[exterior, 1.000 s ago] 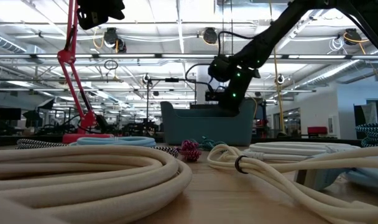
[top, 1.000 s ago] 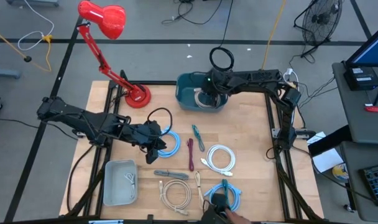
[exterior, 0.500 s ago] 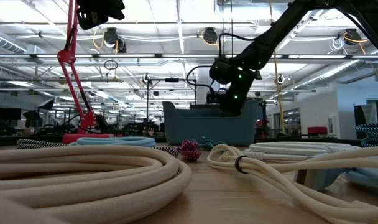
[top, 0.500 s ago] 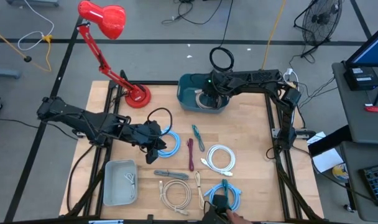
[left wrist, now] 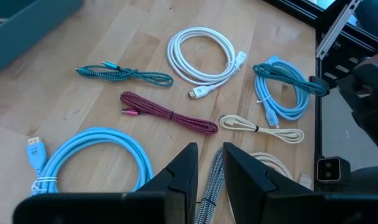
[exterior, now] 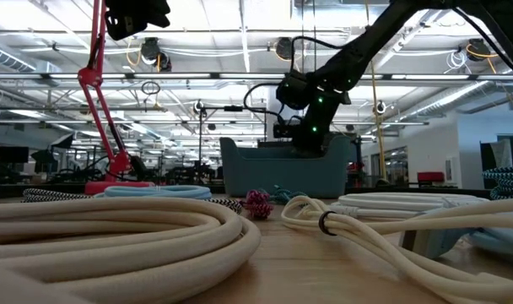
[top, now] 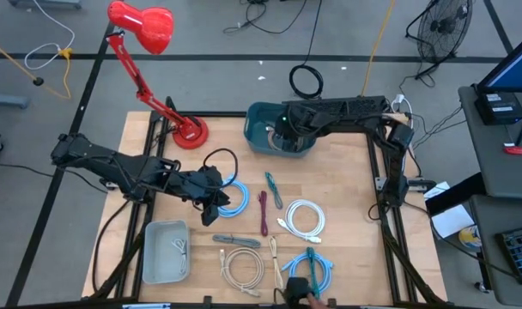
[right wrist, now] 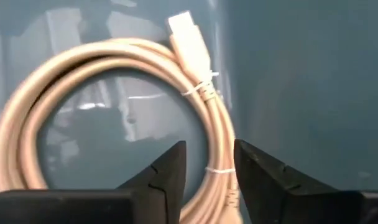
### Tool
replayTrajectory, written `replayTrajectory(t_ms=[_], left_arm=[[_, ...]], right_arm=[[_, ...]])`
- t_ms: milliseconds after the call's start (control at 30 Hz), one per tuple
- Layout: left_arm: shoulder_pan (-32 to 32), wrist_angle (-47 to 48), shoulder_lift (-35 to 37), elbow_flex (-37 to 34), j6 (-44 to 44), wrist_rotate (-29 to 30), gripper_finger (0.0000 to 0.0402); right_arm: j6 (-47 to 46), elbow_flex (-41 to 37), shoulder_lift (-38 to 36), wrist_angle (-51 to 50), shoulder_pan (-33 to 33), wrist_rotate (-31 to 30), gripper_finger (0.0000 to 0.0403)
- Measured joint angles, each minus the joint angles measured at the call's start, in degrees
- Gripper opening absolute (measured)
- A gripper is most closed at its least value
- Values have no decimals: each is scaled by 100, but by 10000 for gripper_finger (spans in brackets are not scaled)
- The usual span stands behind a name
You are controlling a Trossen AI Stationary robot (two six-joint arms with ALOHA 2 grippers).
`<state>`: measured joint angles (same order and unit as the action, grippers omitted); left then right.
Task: Pick & Place USB Port
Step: Put the top blue charger cable into the gray bin
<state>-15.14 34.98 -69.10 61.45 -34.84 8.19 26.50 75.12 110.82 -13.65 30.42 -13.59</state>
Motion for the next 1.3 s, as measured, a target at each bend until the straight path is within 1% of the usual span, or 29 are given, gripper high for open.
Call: replayTrajectory(t_ms=[133,300,467,667,767,967,1100,1167,1300], left_arm=[[0,-1,0,0,6,0,76],[0,-7,2,0,57,47,76],[30,-13,4,0,184,85,76],[176,-69,4,0,362,85,76],[263,-85,4,0,439,83,76],[460,-244,4,0,565,-38,76],[585,-358,4,0,656,-86,76],[658,-488,4,0,731,-93,76],[847,-833,4,0,839,-336,76]], right_arm=[[267,145,-222,90,-194,-141,138],[220,386,-760,437,-325,-144,135],[-382,524,-1522,648,-418,-127,128],[-1540,519,-2333,332,-492,-77,126],[-2070,519,-2664,106,-501,509,125],[-3261,517,-3094,-257,-554,2258,121],[-3709,513,-3357,-426,-753,3399,120],[-3883,513,-3464,-509,-943,3724,119],[-4091,509,-3672,-567,-1423,3935,116]])
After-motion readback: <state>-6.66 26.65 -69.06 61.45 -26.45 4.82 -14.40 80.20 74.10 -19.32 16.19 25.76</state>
